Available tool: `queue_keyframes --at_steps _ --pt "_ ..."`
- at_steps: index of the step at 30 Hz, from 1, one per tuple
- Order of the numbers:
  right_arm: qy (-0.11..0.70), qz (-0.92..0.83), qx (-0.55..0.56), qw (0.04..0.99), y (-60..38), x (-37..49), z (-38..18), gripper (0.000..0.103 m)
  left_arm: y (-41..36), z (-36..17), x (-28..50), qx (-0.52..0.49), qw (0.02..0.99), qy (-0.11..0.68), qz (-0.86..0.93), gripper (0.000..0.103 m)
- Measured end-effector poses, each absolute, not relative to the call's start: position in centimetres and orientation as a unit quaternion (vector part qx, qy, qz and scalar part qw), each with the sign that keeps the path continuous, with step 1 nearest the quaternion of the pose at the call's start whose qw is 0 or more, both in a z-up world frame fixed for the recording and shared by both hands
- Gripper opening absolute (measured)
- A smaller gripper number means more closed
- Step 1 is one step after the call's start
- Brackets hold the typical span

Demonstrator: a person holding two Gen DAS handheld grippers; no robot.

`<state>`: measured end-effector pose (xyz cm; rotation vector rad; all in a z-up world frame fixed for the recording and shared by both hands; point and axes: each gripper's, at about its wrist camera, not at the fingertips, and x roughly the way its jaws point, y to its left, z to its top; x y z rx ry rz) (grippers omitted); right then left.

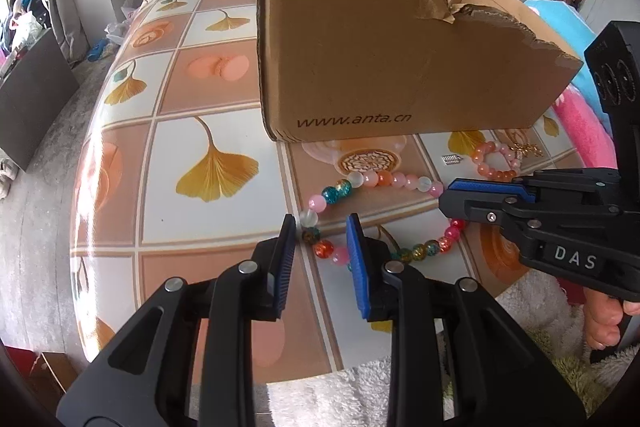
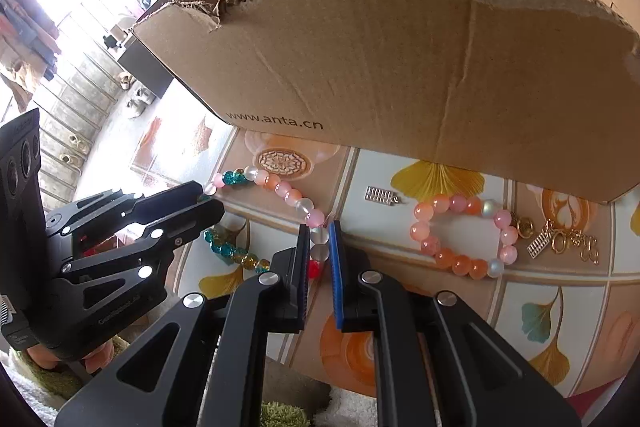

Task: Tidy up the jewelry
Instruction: 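Reach the left tool to the multicolour beaded bracelet and close on it, then lift the multicolour beaded bracelet off the table with the left tool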

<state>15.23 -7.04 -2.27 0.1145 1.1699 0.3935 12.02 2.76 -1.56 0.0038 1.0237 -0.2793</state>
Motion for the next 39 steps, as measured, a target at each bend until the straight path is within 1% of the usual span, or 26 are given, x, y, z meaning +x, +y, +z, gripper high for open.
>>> queue_keyframes --at_steps 6,14,24,39 --pt "0.544 0.184 0.039 0.818 -7.2 14.8 -1.9 0.010 2.5 -1.6 12.4 0.020 0.867 0.483 -0.122 0.024" --pt "0.537 0.182 0.016 0.824 -5.9 14.5 -1.8 0.010 1.8 -1.6 12.2 0.052 0.872 0.473 -0.113 0.011" --pt "0.530 0.182 0.016 0.828 -5.9 14.3 -1.4 0.010 1.6 -1.5 11.8 0.061 0.873 0.469 -0.116 0.008" --pt "0.505 0.187 0.028 0.842 -7.3 13.0 0.4 0.010 1.8 0.4 10.7 0.052 0.883 0.450 -0.123 0.008"
